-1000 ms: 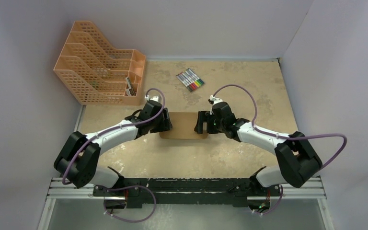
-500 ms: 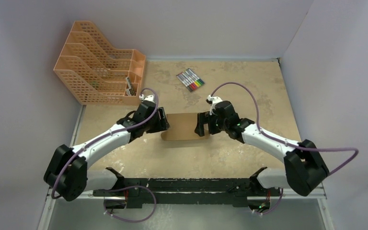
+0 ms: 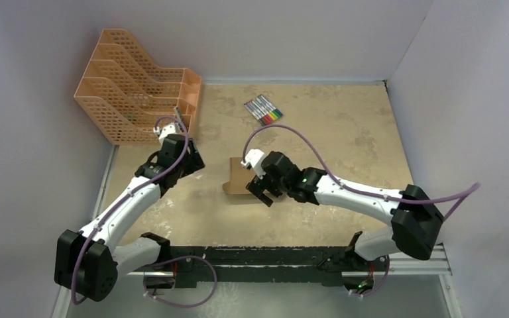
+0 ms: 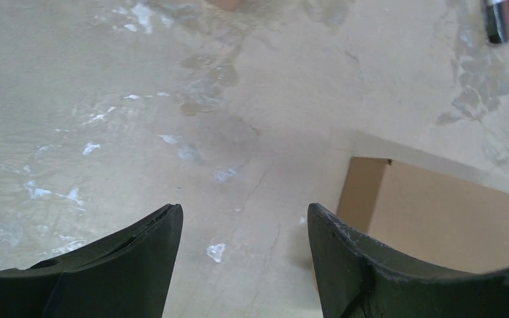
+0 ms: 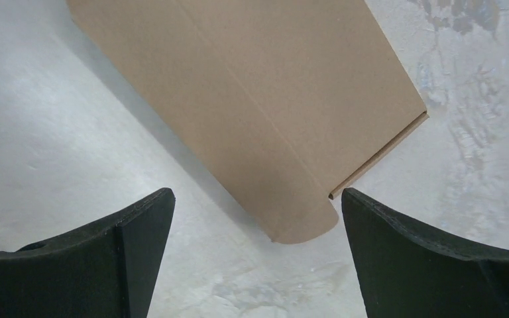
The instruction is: Fold the paper box
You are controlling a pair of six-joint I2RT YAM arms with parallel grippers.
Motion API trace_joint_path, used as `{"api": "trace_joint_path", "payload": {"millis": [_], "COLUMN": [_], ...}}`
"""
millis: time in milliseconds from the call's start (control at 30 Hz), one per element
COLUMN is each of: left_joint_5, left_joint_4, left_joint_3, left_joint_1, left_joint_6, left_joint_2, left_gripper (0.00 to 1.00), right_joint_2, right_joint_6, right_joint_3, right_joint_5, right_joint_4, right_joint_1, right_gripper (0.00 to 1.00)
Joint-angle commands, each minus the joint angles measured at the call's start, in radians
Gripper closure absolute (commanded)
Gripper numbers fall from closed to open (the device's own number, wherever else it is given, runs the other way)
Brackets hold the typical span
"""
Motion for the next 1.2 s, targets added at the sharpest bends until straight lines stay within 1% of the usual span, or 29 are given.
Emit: {"api": "trace_joint_path", "payload": {"millis": [0,100,233,367,500,533,667,733,833,900,1000,1033,1067,1167], "left_joint_5": [0.057,0.071,0.080,0.107,0.150,0.163,0.213,0.220,0.224,0.226,0.227,0.225,0.221,0.200], "left_joint_4": [0.009,0.026,0.044,0.076,0.112,0.114,0.122,0.126,0.127,0.119,0.094,0.082,0.069,0.027], "left_joint_3": [-0.034,-0.057,-0.081,-0.096,-0.105,-0.103,-0.099,-0.099,-0.091,-0.078,-0.040,-0.024,-0.007,0.053], "left_joint_1": [0.068,0.087,0.104,0.110,0.110,0.110,0.110,0.110,0.110,0.110,0.110,0.110,0.110,0.110], "left_joint_6": [0.013,0.010,0.007,-0.005,-0.001,0.002,0.009,0.011,0.012,0.017,0.032,0.038,0.046,0.062], "left_joint_2": [-0.027,-0.040,-0.050,-0.046,-0.026,-0.017,0.011,0.017,0.019,0.020,0.022,0.022,0.021,0.011], "left_gripper": [0.31,0.31,0.31,0.31,0.33,0.34,0.35,0.35,0.36,0.36,0.36,0.37,0.37,0.37], "right_joint_2": [0.051,0.109,0.201,0.298,0.346,0.350,0.350,0.349,0.348,0.345,0.325,0.312,0.300,0.276], "right_joint_6": [-0.161,-0.208,-0.233,-0.256,-0.285,-0.294,-0.338,-0.352,-0.365,-0.365,-0.350,-0.347,-0.341,-0.309], "right_joint_3": [0.056,0.047,0.046,0.037,0.037,0.038,0.040,0.046,0.050,0.061,0.094,0.104,0.118,0.188], "right_joint_5": [0.232,0.337,0.470,0.599,0.645,0.653,0.676,0.659,0.636,0.628,0.591,0.574,0.553,0.473], "right_joint_4": [-0.060,-0.034,0.010,0.084,0.153,0.164,0.209,0.233,0.230,0.216,0.144,0.125,0.101,-0.004], "right_joint_1": [0.074,0.139,0.225,0.238,0.242,0.243,0.244,0.244,0.244,0.244,0.243,0.244,0.242,0.226], "right_gripper": [0.01,0.02,0.03,0.05,0.15,0.16,0.25,0.34,0.56,0.76,0.94,0.99,1.00,1.00]}}
